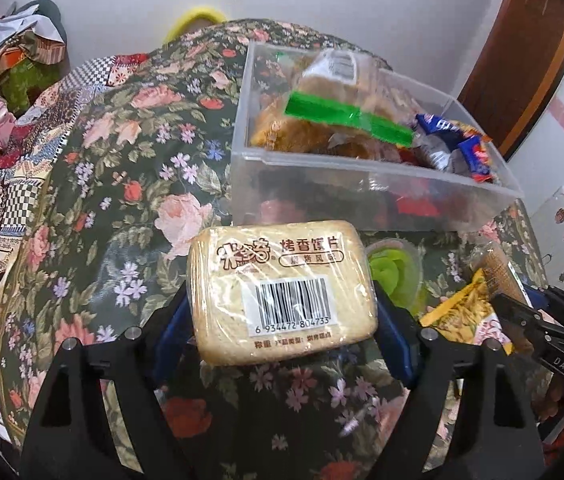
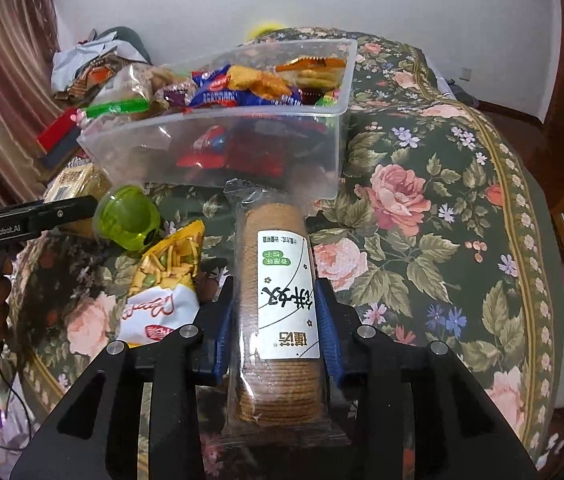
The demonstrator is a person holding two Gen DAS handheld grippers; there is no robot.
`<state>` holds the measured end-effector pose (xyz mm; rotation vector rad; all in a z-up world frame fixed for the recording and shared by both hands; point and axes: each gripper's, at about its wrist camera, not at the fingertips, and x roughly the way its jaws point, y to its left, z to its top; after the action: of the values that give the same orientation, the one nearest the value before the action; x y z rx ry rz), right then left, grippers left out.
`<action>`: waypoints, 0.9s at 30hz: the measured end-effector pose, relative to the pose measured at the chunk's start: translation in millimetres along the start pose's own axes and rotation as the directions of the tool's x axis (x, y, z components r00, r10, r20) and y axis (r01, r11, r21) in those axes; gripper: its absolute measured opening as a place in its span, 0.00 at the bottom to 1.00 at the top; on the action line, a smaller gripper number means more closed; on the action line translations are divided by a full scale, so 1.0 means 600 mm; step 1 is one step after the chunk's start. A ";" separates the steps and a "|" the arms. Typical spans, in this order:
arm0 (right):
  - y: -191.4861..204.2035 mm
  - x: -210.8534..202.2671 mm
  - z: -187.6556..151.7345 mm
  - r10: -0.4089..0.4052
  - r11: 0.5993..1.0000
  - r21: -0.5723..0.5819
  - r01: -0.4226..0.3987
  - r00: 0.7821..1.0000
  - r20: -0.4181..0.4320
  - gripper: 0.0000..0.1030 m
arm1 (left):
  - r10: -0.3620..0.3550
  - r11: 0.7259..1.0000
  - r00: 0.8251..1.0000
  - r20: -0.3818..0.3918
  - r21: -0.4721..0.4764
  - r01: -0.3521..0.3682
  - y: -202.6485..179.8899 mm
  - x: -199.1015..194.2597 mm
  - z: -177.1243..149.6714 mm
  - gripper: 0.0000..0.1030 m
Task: Organize snacks
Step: 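Carry the cracker pack and cracker roll into the clear box and release both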
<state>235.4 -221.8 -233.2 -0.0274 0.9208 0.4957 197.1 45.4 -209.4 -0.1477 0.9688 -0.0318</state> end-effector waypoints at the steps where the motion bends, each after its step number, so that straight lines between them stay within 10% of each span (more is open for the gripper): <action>1: 0.002 -0.004 -0.001 0.000 1.000 0.000 0.000 1.000 0.006 0.33 | -0.002 1.000 1.000 0.009 -0.003 0.002 -0.001 -0.007 0.000 0.79; 27: 0.033 -0.102 0.111 0.009 0.997 -0.082 0.012 0.969 0.247 0.33 | -0.072 0.997 0.980 0.185 0.029 0.067 -0.053 -0.112 0.101 0.79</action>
<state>246.9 -213.3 -141.5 -0.0412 0.6552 0.5228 210.2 26.8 -115.9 -0.1602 0.7761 -0.0918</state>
